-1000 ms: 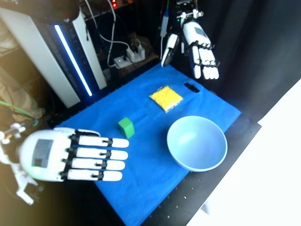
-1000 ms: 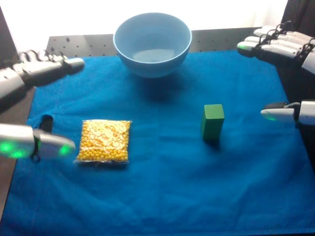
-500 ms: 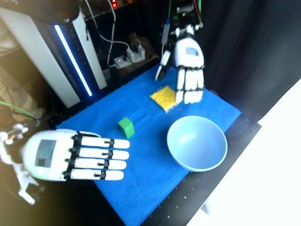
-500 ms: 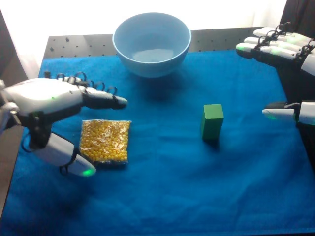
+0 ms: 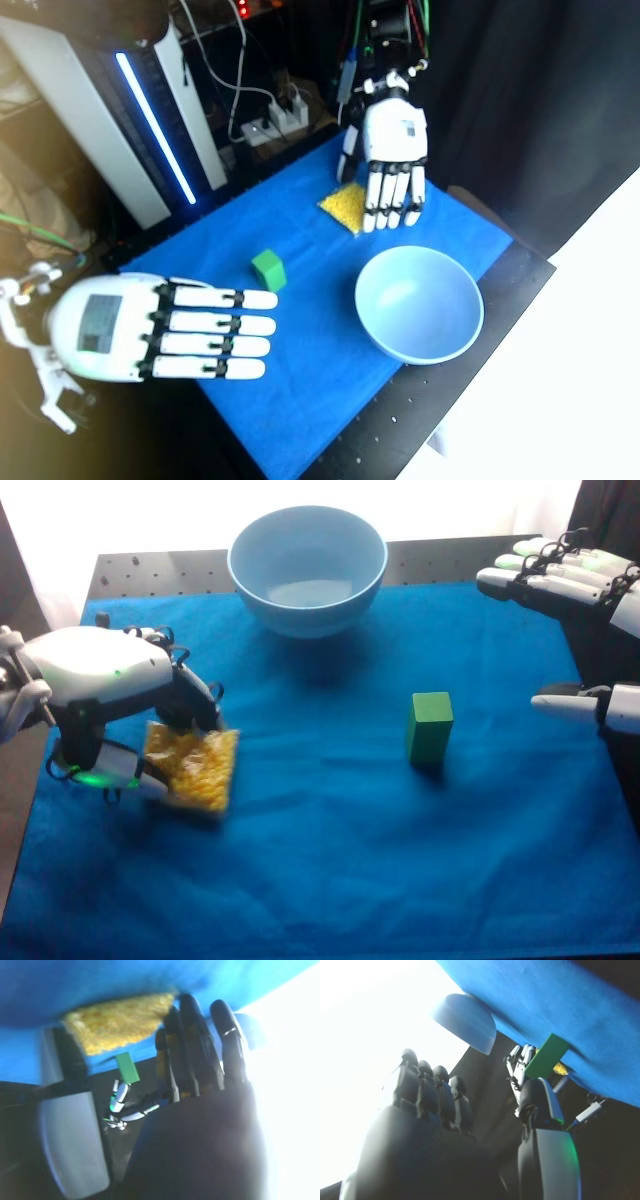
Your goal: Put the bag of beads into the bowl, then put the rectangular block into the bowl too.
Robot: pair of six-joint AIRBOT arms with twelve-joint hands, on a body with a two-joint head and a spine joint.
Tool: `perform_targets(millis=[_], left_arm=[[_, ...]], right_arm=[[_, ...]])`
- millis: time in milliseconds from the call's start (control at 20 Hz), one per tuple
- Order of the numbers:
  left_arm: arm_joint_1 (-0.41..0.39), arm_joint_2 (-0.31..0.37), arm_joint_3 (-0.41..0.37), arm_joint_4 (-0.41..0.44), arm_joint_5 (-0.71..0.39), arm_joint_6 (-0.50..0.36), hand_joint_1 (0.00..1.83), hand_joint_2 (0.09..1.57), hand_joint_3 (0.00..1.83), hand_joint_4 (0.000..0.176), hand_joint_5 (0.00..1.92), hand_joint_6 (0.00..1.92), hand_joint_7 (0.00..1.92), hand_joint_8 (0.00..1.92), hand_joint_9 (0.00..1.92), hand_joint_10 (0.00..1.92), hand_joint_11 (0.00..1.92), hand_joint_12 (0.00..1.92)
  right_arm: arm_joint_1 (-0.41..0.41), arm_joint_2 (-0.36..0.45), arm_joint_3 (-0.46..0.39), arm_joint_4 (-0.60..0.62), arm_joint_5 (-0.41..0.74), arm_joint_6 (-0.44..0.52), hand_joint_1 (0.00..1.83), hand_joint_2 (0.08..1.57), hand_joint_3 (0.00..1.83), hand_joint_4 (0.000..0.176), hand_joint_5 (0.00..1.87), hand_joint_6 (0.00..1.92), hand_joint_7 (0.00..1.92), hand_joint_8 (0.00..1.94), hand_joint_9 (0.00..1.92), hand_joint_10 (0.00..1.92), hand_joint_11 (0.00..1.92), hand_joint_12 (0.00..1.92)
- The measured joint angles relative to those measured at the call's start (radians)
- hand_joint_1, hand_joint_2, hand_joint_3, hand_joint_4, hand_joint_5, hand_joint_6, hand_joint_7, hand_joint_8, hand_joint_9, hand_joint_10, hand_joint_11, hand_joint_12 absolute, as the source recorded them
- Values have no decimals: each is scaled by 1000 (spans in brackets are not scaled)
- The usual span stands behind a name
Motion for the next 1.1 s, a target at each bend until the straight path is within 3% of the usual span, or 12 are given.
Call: perform_targets(millis=[50, 250, 350, 400, 500, 650, 700, 750, 800, 950, 1050, 1100], left_arm=[[-13, 0, 1, 0, 6, -1, 1248, 1156, 2, 0, 994, 737, 839, 1459, 580, 1476, 321, 1866], [-98, 51, -24, 14, -49, 4, 1239, 1167, 0, 0, 964, 824, 821, 1485, 440, 1752, 322, 1921], [-171, 68, -24, 37, -88, 4, 1250, 1152, 0, 0, 1004, 750, 844, 1444, 534, 1586, 326, 1921], [-209, 69, -23, 59, -99, 5, 1228, 1127, 0, 0, 978, 896, 940, 1175, 621, 1272, 268, 1762], [-294, 42, 12, 82, -109, 4, 1217, 1130, 0, 7, 943, 983, 956, 1110, 751, 975, 424, 1565], [-402, -67, 121, -2, -81, 112, 1222, 1117, 0, 2, 945, 981, 1005, 1041, 853, 944, 536, 1526], [-426, -125, 175, -43, -48, 158, 1223, 1121, 0, 0, 909, 1035, 1022, 1001, 872, 951, 611, 1593], [-437, -182, 226, -89, -13, 202, 1223, 1114, 1, 14, 933, 1039, 1029, 941, 934, 774, 722, 1422], [-438, -227, 270, -130, 12, 235, 1333, 1113, 2, 0, 922, 1033, 1027, 900, 892, 1145, 627, 1439], [-450, -377, 450, -217, 132, 260, 1207, 1149, 3, 0, 837, 1110, 972, 1096, 821, 790, 505, 1595], [-454, -423, 528, -246, 166, 261, 1039, 1047, 0, 3, 671, 173, 693, 408, 603, 731, 304, 1543], [-457, -432, 548, -251, 185, 261, 931, 995, 0, 65, 484, 34, 582, 142, 506, 465, 60, 1360]], right_arm=[[0, 0, 0, 0, 0, 0, 768, 1311, 19, 41, 71, 1, 66, 1, 0, 0, 0, 0], [0, 0, 0, -2, -2, 0, 668, 1353, 14, 35, 65, 1, 60, 1, 0, 0, 0, 0], [0, 0, 0, -1, -5, 0, 618, 1354, 8, 47, 70, 2, 70, 3, 0, 0, 0, 0], [0, 0, 0, -1, -6, 0, 646, 1358, 6, 40, 74, 3, 75, 4, 0, 0, 0, 0], [0, -6, 3, 0, -6, 1, 670, 1363, 5, 38, 76, 2, 90, 6, 0, 0, 0, 0], [0, -14, 12, -4, -6, 0, 691, 1336, 0, 37, 99, 8, 110, 9, 26, 8, 0, 0], [0, -19, 18, -3, -6, 0, 605, 1290, 0, 70, 115, 11, 118, 9, 20, 4, 2, 1], [0, -25, 25, 1, -6, 0, 628, 1289, 0, 72, 133, 13, 114, 5, 28, 6, 15, 7], [0, -31, 29, 5, -8, 0, 629, 1290, 0, 76, 133, 10, 116, 5, 32, 6, 25, 12], [0, -52, 46, -2, -11, 0, 632, 1293, 0, 66, 135, 6, 128, 6, 45, 9, 33, 17], [0, -60, 51, -4, -8, 0, 569, 1289, 0, 73, 135, 4, 147, 9, 77, 15, 69, 37], [0, -60, 52, -3, -8, 0, 557, 1297, 1, 60, 128, 0, 143, 5, 75, 11, 60, 35]])
